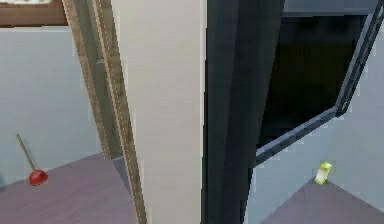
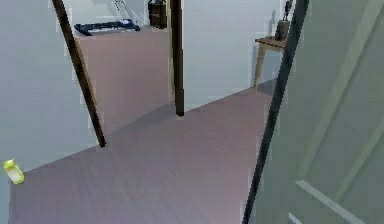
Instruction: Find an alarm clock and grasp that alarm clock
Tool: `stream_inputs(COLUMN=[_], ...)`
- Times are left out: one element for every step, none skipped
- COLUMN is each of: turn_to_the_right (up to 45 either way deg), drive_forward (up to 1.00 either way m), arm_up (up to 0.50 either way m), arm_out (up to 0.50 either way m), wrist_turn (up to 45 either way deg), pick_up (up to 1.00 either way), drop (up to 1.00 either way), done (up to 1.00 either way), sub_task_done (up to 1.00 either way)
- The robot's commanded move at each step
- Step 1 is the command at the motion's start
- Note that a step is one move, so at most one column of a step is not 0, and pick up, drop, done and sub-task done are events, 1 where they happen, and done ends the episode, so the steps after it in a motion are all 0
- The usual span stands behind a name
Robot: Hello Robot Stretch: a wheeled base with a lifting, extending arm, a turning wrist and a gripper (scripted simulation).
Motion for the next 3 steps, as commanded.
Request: stream_inputs(turn_to_the_right=[-42.0,0.0,-24.0], drive_forward=[0.0,1.0,0.0], arm_up=[0.0,0.0,0.0], arm_out=[0.0,0.0,0.0], wrist_turn=[0.0,0.0,0.0], pick_up=[0.0,0.0,0.0], drop=[0.0,0.0,0.0], done=[0.0,0.0,0.0], sub_task_done=[0.0,0.0,0.0])
